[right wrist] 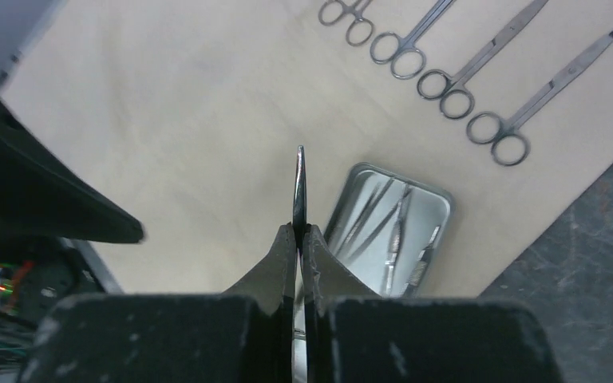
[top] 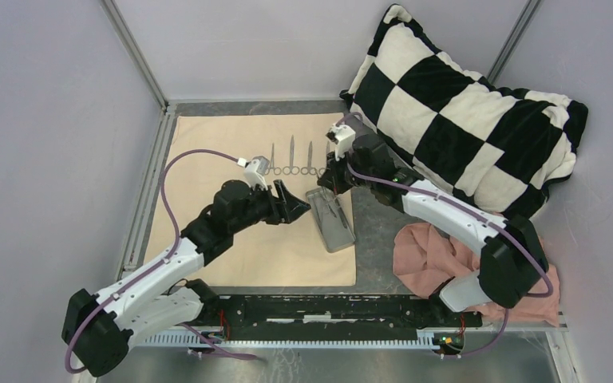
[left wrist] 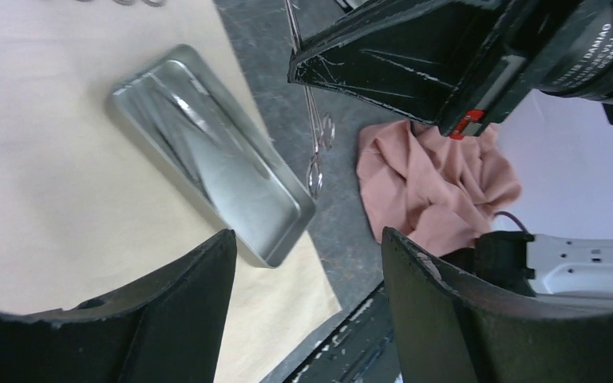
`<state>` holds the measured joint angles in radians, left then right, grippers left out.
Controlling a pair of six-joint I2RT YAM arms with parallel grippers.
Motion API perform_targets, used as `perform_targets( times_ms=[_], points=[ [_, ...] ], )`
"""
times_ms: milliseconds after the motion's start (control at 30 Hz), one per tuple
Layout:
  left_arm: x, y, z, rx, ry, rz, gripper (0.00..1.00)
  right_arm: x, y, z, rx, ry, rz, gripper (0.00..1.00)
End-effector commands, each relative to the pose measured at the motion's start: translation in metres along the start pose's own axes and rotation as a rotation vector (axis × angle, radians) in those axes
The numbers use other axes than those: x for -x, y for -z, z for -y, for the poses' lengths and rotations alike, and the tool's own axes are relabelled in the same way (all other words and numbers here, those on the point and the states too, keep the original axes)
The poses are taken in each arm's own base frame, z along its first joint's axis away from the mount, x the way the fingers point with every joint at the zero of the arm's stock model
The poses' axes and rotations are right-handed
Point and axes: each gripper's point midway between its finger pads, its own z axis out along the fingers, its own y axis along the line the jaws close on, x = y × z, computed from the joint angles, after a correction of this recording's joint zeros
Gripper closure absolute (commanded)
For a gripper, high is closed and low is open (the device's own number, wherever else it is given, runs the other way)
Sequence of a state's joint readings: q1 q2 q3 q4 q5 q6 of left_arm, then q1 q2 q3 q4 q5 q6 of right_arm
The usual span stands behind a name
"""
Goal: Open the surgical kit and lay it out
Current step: Pick up the medical item from the container, then place the medical item in the surgical kit.
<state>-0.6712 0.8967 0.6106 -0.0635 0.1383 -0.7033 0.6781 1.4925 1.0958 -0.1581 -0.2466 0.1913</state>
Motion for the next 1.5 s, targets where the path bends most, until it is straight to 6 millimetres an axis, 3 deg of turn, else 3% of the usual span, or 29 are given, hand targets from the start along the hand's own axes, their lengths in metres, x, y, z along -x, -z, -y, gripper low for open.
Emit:
perform_targets(
  times_ms=[0,167,500,600,667,700,733,833,900,1033,1133,1300,1367,1467],
  points=[
    [0.009,-0.009,0.046,-0.206,0.055,-0.036,0.27,0.033,0.018,-0.027,0.089,-0.329,0.176,1.0],
    [-0.003,-0.02,0.038,-0.184,0.088,-0.084,0.33,0.038,0.032,-0.034,0.121,-0.487,0.272,1.0],
    [-0.019,-0.029,0.035,-0.198,0.125,-0.147,0.53,0.037,0.035,-0.038,0.118,-0.545,0.298,1.0],
    [-0.024,-0.032,0.033,-0.198,0.129,-0.169,0.7,0.037,0.036,-0.041,0.132,-0.537,0.294,1.0],
    [-0.025,-0.032,0.034,-0.207,0.116,-0.18,0.94,0.04,0.039,-0.042,0.139,-0.501,0.302,1.0],
    [-0.025,-0.031,0.034,-0.207,0.105,-0.18,0.97,0.041,0.041,-0.042,0.147,-0.469,0.298,0.99],
    [-0.025,-0.03,0.034,-0.21,0.092,-0.182,0.98,0.04,0.043,-0.041,0.16,-0.425,0.284,0.94],
    [-0.027,-0.024,0.04,-0.256,0.042,-0.192,0.98,0.042,0.054,-0.047,0.316,-0.313,0.272,0.6],
    [-0.031,-0.02,0.044,-0.292,0.017,-0.208,0.98,0.039,0.061,-0.052,0.388,-0.249,0.254,0.47],
    [-0.037,-0.013,0.051,-0.353,-0.017,-0.236,0.98,0.032,0.065,-0.053,0.442,-0.191,0.2,0.45],
    [-0.037,-0.009,0.059,-0.405,-0.028,-0.239,0.98,0.033,0.067,-0.056,0.491,-0.194,0.197,0.46],
    [-0.039,-0.005,0.063,-0.441,-0.04,-0.248,0.98,0.038,0.076,-0.068,0.602,-0.224,0.222,0.61],
    [-0.04,-0.004,0.065,-0.451,-0.045,-0.252,0.98,0.038,0.078,-0.07,0.622,-0.228,0.224,0.72],
    [-0.04,-0.003,0.063,-0.434,-0.066,-0.257,0.98,0.037,0.079,-0.07,0.625,-0.227,0.222,0.98]
  ],
)
